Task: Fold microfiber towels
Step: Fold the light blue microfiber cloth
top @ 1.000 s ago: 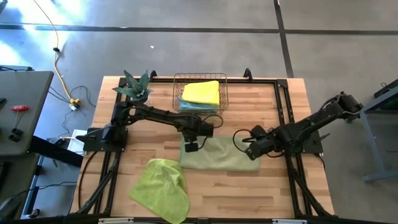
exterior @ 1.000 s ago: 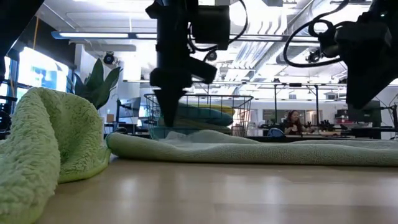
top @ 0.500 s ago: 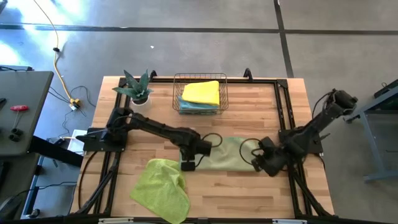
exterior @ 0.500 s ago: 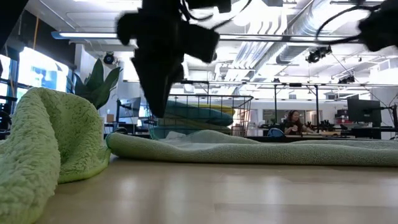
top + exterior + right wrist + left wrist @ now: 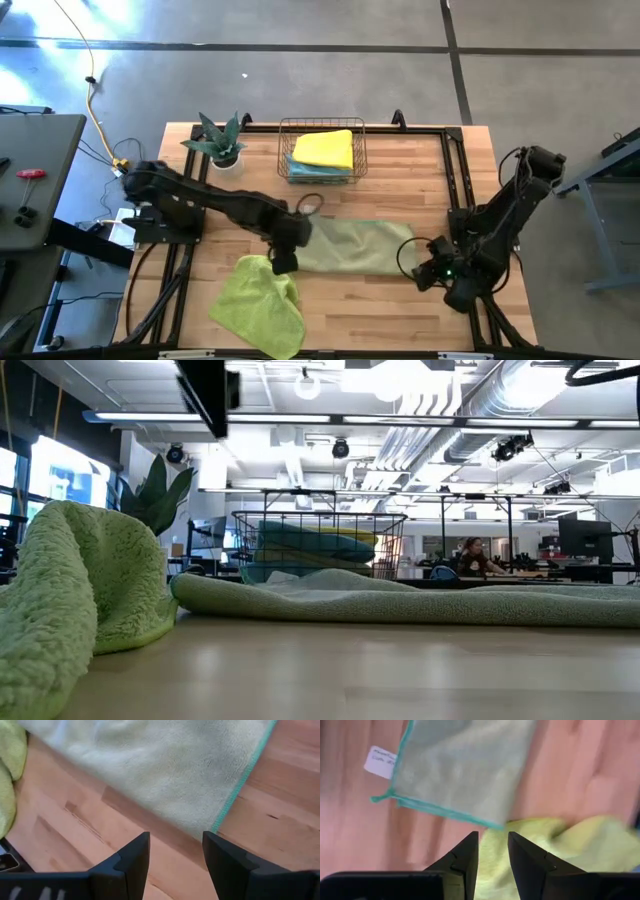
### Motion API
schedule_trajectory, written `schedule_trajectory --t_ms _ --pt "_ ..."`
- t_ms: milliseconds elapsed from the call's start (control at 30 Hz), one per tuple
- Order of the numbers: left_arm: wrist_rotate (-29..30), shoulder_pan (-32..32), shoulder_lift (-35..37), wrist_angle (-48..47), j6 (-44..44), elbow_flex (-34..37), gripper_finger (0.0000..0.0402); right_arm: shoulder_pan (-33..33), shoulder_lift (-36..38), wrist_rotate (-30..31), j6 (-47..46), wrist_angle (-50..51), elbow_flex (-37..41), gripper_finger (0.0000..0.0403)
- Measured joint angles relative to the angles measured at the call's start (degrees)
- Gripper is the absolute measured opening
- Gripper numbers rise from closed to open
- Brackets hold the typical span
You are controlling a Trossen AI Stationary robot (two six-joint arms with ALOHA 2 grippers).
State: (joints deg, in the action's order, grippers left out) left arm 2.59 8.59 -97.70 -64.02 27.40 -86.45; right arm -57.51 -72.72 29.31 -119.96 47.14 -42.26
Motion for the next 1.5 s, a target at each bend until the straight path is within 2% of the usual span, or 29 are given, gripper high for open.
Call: schedule_trajectory --t_ms 100,233,467,633,733,867,1133,1233,1500 --pt "2.6 2.2 4.9 5.1 6.9 5.3 0.0094 -0.2 -2.8 1.3 0.3 -3.3 0.0 0.0174" --pt "7.2 4.6 7.1 18.5 11.0 13.1 0.0094 0.4 -6.0 4.3 -0.6 -8.8 0.0 0.0174" --pt "9.5 2.8 6.6 43.0 5.2 25.7 0.0094 2.3 -11.3 3.6 -10.0 -15.3 0.0 0.0174" --pt "9.0 0.2 6.6 55.9 2.0 33.5 0.0094 6.0 -13.8 -0.9 -10.6 -23.3 -0.1 0.0175" --pt "9.7 -0.1 6.1 63.3 -0.6 37.4 0.0094 7.9 -14.0 -1.3 -10.8 -23.7 0.0 0.0175" --pt "10.6 -0.5 4.3 71.4 -4.1 41.7 0.0094 9.5 -13.9 -5.5 -11.7 -20.9 0.0 0.0175" --pt "9.1 -1.9 -4.8 79.1 -7.1 42.4 0.0094 10.0 -13.9 -14.2 -12.2 -19.5 0.0 0.0175" --pt "8.5 -2.3 -7.4 79.1 -7.1 41.9 0.0094 9.9 -13.8 -16.5 -12.2 -19.0 0.0 0.0175" --pt "6.9 -1.4 -6.1 67.2 -6.5 41.7 0.0094 9.9 -13.8 -18.4 -12.6 -18.4 0.0 0.0175"
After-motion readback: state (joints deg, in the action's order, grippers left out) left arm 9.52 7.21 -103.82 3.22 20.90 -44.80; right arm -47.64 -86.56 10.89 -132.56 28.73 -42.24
